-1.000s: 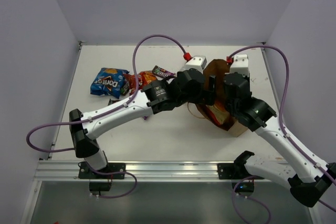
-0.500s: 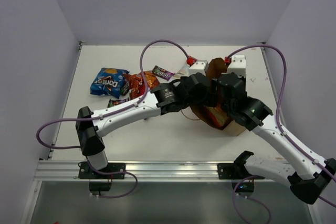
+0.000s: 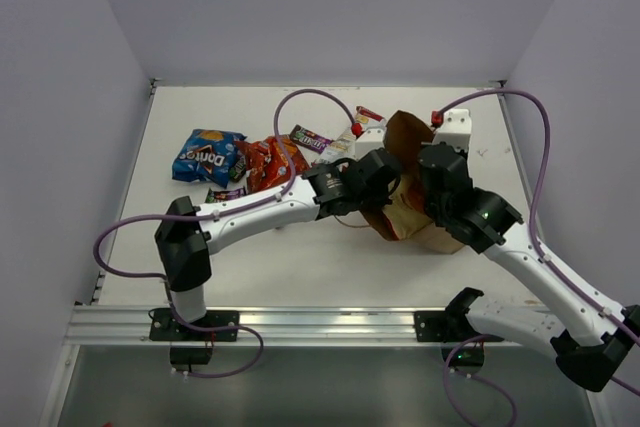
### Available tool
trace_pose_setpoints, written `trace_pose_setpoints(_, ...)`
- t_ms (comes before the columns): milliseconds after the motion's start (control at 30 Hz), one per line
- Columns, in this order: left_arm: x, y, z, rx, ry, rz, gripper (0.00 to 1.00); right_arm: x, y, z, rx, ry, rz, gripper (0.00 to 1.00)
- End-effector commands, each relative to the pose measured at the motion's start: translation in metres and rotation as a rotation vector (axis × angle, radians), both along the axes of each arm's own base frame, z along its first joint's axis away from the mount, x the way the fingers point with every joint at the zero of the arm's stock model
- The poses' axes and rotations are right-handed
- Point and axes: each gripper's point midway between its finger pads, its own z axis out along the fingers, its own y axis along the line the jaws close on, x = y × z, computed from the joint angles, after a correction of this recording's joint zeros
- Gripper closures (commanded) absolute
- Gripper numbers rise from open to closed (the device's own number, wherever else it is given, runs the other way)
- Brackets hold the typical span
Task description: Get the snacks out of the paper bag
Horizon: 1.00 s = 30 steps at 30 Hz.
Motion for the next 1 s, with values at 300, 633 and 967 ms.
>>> trace_pose_setpoints(300, -0.009, 0.041, 0.249, -0.383, -0.33, -0.048, 1.0, 0.007, 0.004, -0.048, -0.043, 0.097, -0.028, 1.0)
trace_pose_setpoints(633, 0.002, 0.151, 0.36, -0.505, -0.584, 0.096, 1.0, 0.011, -0.001, -0.072, -0.034, 0.159, -0.033, 1.0)
trace_pose_setpoints(967, -0.005, 0.252, 0.347, -0.317, -0.643, 0.338, 1.0, 0.01, -0.026, -0.054, 0.068, 0.14, -0.043, 1.0)
